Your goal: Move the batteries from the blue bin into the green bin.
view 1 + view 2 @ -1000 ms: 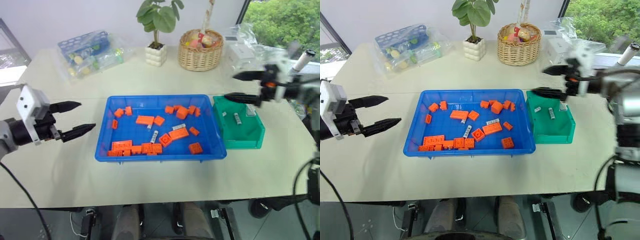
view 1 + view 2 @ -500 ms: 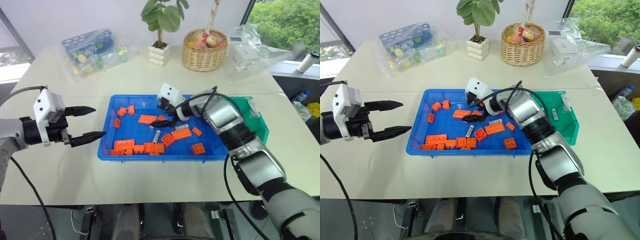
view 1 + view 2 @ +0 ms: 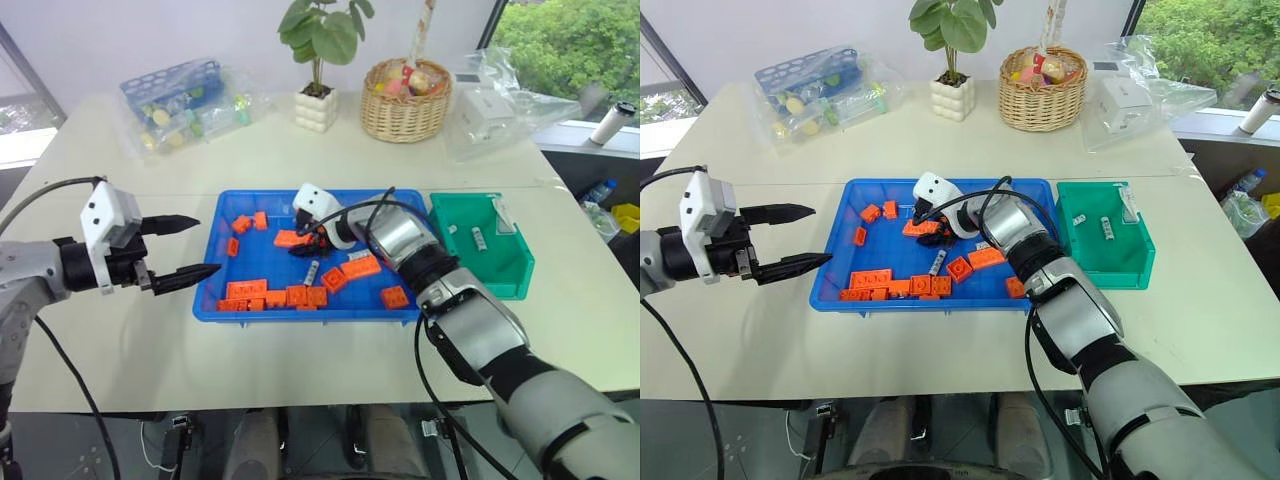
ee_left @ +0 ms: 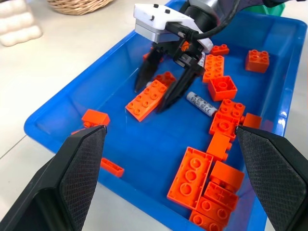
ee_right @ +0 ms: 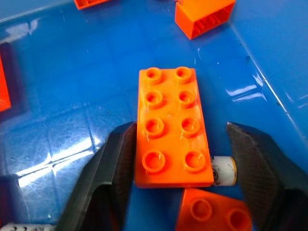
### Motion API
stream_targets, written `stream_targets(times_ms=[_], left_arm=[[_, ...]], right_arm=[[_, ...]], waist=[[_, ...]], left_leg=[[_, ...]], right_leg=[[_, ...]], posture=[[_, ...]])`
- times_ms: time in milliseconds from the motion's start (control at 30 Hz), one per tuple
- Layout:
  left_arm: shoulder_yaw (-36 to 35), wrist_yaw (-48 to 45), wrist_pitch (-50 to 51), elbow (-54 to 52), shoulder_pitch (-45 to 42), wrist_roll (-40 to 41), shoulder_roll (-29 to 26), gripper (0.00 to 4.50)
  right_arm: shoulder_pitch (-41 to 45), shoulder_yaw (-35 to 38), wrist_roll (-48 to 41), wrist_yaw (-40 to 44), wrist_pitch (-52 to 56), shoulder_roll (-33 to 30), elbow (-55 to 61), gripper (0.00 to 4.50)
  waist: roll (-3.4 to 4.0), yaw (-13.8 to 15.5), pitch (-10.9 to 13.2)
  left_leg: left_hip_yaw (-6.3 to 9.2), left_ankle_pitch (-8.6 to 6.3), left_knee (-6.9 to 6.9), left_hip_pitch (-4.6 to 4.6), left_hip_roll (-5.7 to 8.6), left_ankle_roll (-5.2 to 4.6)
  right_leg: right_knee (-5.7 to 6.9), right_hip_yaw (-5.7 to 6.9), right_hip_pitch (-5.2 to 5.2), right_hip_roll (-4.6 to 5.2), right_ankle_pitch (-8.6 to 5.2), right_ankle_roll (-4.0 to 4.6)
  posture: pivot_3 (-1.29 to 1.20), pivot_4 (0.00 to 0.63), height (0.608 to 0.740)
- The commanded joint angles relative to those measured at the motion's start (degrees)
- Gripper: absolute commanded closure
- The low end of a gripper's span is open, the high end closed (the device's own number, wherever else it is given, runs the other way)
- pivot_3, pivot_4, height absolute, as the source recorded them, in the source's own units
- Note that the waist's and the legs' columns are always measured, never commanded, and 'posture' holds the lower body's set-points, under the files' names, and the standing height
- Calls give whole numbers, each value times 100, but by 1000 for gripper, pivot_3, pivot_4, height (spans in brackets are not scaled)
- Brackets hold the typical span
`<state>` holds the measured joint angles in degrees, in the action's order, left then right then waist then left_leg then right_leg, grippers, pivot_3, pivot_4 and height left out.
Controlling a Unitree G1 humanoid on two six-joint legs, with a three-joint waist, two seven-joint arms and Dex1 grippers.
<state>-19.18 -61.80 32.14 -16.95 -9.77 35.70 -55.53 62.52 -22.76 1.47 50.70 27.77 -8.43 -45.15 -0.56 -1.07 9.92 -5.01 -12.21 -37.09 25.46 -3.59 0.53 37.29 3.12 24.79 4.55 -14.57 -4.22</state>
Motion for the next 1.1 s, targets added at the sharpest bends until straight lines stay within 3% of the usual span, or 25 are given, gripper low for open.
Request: stream_targets(times_ms=[33,367,600,800,1100], left_arm=[[-79,48,-107,-98,-74,13,3,0],[-14,71,-171,-65,-103,-6,33,0],[7,62,-202,-62,-132,-13,50,0],[170,77,-215,-100,-203,-4,129,0],[525,-36,-364,174,-501,-84,269,0]], right_arm=[[199,243,-78,89,20,64,109,2220],[-273,-14,-194,471,346,521,1619,2220],[-555,-114,-83,491,627,158,2396,2220],[-543,383,-236,634,992,-867,3067,2220],[-1073,1636,-340,984,1171,-3729,3479,2220]], waist=[[0,0,0],[0,-15,0],[-2,44,-1],[-2,27,-1],[-4,119,1]], left_leg=[[0,0,0,0,0,0],[2,0,5,-1,-3,0],[4,1,-4,1,0,2],[4,1,0,0,0,3],[2,0,1,1,8,2]], right_leg=[[0,0,0,0,0,0],[5,1,3,-3,0,0],[4,1,-1,2,-1,2],[4,2,0,1,-1,1],[-12,2,-3,7,-2,3]], posture=[[0,150,736],[0,150,736],[0,150,736],[0,150,736],[0,150,736]])
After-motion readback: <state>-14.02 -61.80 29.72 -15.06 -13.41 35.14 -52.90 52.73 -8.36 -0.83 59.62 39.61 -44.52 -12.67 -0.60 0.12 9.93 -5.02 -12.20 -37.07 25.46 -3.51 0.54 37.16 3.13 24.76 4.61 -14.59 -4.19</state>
